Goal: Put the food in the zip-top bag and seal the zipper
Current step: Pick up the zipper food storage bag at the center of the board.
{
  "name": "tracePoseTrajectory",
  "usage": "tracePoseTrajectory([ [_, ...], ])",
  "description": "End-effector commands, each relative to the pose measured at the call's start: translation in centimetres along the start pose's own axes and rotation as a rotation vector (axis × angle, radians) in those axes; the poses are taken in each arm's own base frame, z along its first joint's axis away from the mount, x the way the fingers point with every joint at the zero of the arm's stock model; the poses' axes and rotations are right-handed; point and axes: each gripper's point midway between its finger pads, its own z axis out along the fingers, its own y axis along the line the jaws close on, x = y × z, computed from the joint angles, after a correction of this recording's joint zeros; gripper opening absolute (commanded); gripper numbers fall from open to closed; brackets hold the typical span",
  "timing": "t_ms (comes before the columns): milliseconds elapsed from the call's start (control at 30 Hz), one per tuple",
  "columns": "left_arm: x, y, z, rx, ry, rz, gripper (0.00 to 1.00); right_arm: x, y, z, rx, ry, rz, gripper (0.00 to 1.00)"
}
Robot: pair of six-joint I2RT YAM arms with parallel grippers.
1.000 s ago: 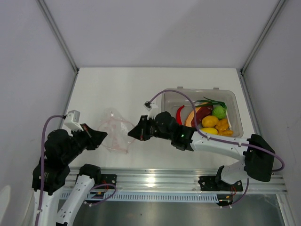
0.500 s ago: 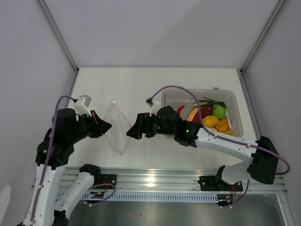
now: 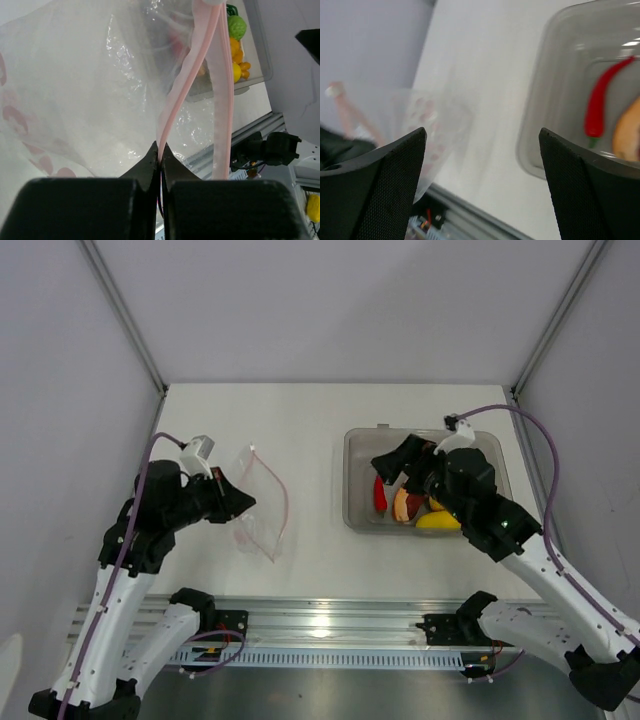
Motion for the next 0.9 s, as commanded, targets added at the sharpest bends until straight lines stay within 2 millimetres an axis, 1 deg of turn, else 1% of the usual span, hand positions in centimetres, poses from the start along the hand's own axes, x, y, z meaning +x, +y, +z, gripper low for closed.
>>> tracePoseTrajectory([
  [0, -1.0, -2.0, 0.7, 0.106, -0.029, 0.009, 0.01, -0.4, -8.1, 0.0, 0.287, -0.028, -0.01, 0.94],
  [33, -1.0, -2.1, 0.7, 0.111, -0.029, 0.008, 0.01, -0.8, -9.4, 0.0, 0.325, -0.04, -0.015, 0.94],
  [67, -0.8, -2.0, 1.1, 0.112, -0.02, 0.005, 0.01, -0.7, -11.2, 0.1, 0.389, -0.035, -0.01, 0.93],
  [100, -0.9, -2.1, 1.2, 0.118, -0.021, 0.006, 0.01, -1.6, -13.3, -0.1, 0.459, -0.057, 0.016, 0.93],
  [133, -0.9, -2.1, 1.3, 0.121, -0.02, 0.006, 0.0, -1.8, -14.4, 0.0, 0.492, -0.065, 0.03, 0.93],
  [167, -0.7, -1.9, 1.7, 0.12, -0.011, 0.003, 0.01, -1.4, -15.9, 0.5, 0.525, -0.048, 0.043, 0.92],
  [200, -0.7, -2.0, 1.8, 0.125, -0.012, 0.002, 0.01, -1.9, -17.6, 0.5, 0.566, -0.062, 0.067, 0.91],
  [267, -0.7, -1.9, 2.1, 0.132, -0.015, 0.003, 0.01, -2.1, -19.2, 1.3, 0.582, -0.076, 0.113, 0.9],
  [300, -0.5, -1.8, 2.4, 0.133, -0.006, -0.003, 0.01, -1.5, -21.0, 1.9, 0.618, -0.055, 0.148, 0.89],
  [367, -0.6, -2.0, 2.6, 0.144, -0.012, -0.004, 0.01, -1.5, -22.0, 3.0, 0.622, -0.064, 0.19, 0.86],
  [400, -0.2, -1.8, 3.0, 0.15, 0.001, -0.015, 0.01, -1.1, -23.5, 3.7, 0.66, -0.051, 0.208, 0.84],
  [467, -0.4, -2.1, 3.1, 0.168, -0.007, -0.012, 0.01, -1.3, -24.3, 4.7, 0.674, -0.068, 0.22, 0.81],
  [500, -0.1, -2.0, 3.3, 0.17, 0.003, -0.016, 0.0, -1.0, -25.1, 5.5, 0.685, -0.056, 0.226, 0.8],
  [533, -0.3, -2.1, 3.3, 0.174, -0.005, -0.012, 0.01, -1.5, -25.6, 6.0, 0.688, -0.08, 0.23, 0.78],
  [600, 0.0, -1.9, 3.7, 0.175, -0.001, -0.013, 0.01, -1.6, -26.4, 7.1, 0.702, -0.087, 0.228, 0.77],
  [667, 0.1, -1.7, 3.9, 0.173, 0.002, -0.01, 0.01, -1.8, -27.2, 7.7, 0.728, -0.09, 0.229, 0.77],
  [700, 0.1, -1.7, 4.0, 0.175, -0.001, -0.007, 0.01, -1.5, -27.8, 8.3, 0.737, -0.079, 0.233, 0.77],
  [733, 0.4, -1.5, 4.3, 0.174, 0.01, -0.013, 0.01, -1.8, -28.1, 8.6, 0.735, -0.081, 0.246, 0.77],
  [767, 0.4, -1.6, 4.4, 0.182, 0.006, -0.014, 0.01, -1.6, -28.6, 8.8, 0.74, -0.076, 0.26, 0.76],
  [800, 0.4, -1.5, 4.6, 0.183, 0.007, -0.017, 0.0, -1.9, -28.8, 9.2, 0.727, -0.087, 0.275, 0.76],
  [867, 0.6, -1.4, 5.0, 0.189, 0.012, -0.018, 0.01, -1.6, -29.6, 9.6, 0.728, -0.079, 0.29, 0.75],
])
